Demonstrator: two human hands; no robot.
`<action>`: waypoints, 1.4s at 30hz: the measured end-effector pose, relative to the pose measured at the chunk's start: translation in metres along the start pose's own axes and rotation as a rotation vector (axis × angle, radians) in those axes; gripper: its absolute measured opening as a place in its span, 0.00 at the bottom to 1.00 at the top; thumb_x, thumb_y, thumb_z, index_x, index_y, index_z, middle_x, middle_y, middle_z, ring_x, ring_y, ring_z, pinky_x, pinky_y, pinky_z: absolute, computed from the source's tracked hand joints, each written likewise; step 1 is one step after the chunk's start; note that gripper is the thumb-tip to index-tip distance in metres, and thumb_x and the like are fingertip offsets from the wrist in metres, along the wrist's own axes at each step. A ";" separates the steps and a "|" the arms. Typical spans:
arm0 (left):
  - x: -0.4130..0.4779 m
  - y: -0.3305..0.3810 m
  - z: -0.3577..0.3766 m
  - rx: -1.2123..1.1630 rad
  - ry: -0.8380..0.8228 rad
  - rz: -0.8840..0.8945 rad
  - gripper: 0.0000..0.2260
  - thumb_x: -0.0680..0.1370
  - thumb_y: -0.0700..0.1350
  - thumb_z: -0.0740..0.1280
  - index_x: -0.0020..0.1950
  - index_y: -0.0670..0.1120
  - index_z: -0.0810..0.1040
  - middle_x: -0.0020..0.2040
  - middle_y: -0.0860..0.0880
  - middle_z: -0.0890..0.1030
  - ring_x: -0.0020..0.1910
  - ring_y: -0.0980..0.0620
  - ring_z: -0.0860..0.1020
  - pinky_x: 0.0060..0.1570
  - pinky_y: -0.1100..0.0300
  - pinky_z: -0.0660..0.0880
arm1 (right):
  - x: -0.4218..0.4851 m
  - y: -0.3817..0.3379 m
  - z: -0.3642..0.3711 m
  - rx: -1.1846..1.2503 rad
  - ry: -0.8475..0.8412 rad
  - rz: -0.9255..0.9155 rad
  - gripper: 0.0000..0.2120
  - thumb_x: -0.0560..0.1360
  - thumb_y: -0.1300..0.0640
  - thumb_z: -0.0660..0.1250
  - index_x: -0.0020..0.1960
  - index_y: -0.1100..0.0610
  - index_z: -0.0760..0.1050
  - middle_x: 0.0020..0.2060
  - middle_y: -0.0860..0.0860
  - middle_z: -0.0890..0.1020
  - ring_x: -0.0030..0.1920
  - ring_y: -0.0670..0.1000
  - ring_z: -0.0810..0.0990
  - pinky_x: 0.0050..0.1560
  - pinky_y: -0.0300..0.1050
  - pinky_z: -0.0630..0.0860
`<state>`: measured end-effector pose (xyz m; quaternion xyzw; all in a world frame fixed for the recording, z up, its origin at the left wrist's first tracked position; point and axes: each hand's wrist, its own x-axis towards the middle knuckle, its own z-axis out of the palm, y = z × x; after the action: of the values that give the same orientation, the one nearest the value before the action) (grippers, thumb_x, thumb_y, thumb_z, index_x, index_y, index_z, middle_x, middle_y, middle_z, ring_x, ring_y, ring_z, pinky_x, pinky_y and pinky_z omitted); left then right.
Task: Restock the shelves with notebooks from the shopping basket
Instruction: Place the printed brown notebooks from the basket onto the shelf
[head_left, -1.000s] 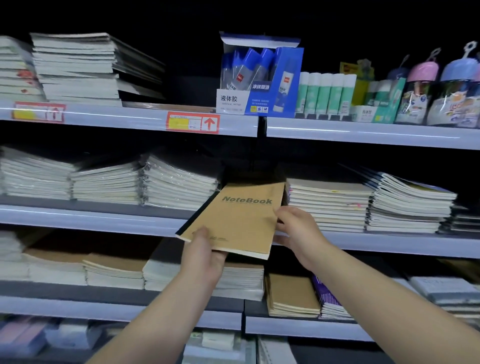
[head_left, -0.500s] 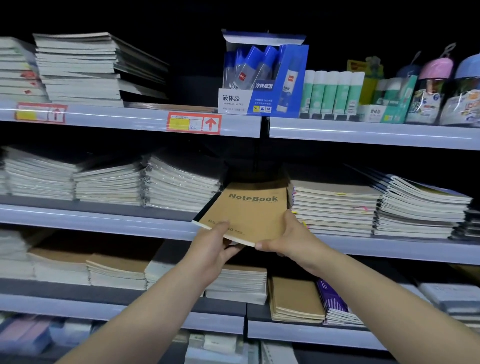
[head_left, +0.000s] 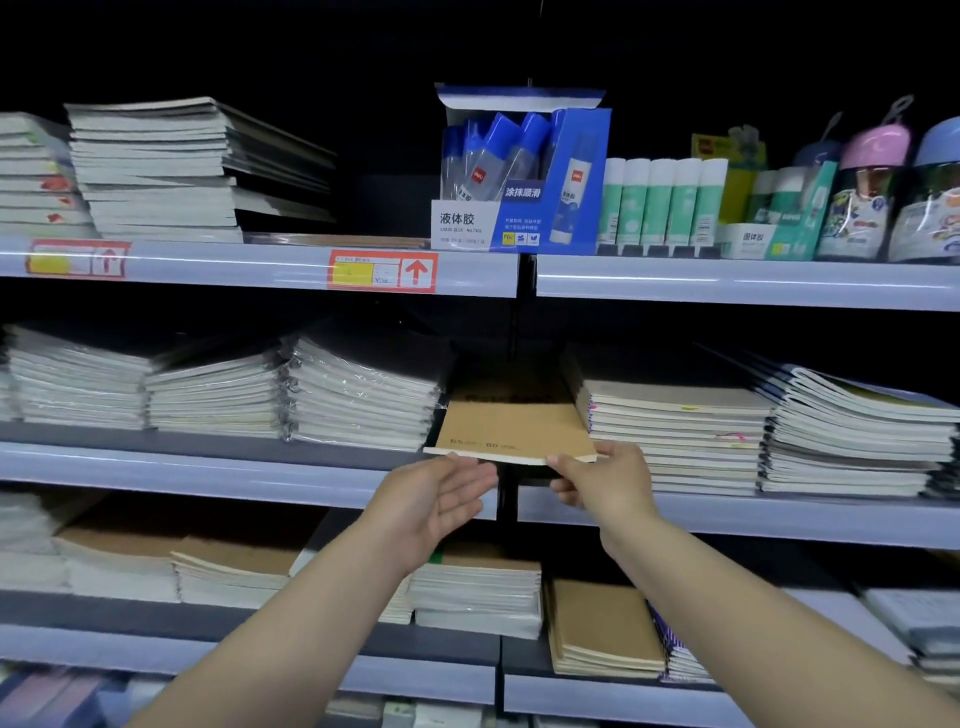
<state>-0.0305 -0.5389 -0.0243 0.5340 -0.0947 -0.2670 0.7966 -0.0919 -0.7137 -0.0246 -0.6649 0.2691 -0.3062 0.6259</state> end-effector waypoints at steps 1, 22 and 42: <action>0.003 0.003 0.002 -0.011 -0.003 -0.016 0.11 0.83 0.41 0.59 0.56 0.36 0.77 0.45 0.44 0.86 0.42 0.53 0.85 0.33 0.63 0.79 | 0.001 0.000 0.003 0.090 0.006 0.063 0.20 0.70 0.65 0.75 0.56 0.62 0.68 0.33 0.57 0.81 0.24 0.47 0.80 0.26 0.38 0.76; 0.053 0.024 0.012 -0.388 -0.086 -0.055 0.30 0.82 0.55 0.57 0.73 0.33 0.61 0.62 0.34 0.76 0.57 0.41 0.78 0.51 0.50 0.75 | 0.013 -0.007 0.049 0.619 -0.180 0.263 0.05 0.79 0.60 0.60 0.49 0.55 0.75 0.46 0.55 0.81 0.51 0.49 0.78 0.65 0.46 0.70; 0.052 0.012 0.003 -0.343 -0.125 -0.056 0.34 0.80 0.64 0.51 0.76 0.40 0.61 0.74 0.40 0.67 0.73 0.45 0.66 0.69 0.48 0.63 | 0.005 -0.045 0.054 0.465 -0.263 0.253 0.35 0.77 0.34 0.58 0.76 0.55 0.60 0.67 0.53 0.71 0.69 0.49 0.67 0.74 0.46 0.59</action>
<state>0.0160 -0.5653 -0.0194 0.3751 -0.0823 -0.3342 0.8607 -0.0494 -0.6782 0.0188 -0.4990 0.1890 -0.1903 0.8241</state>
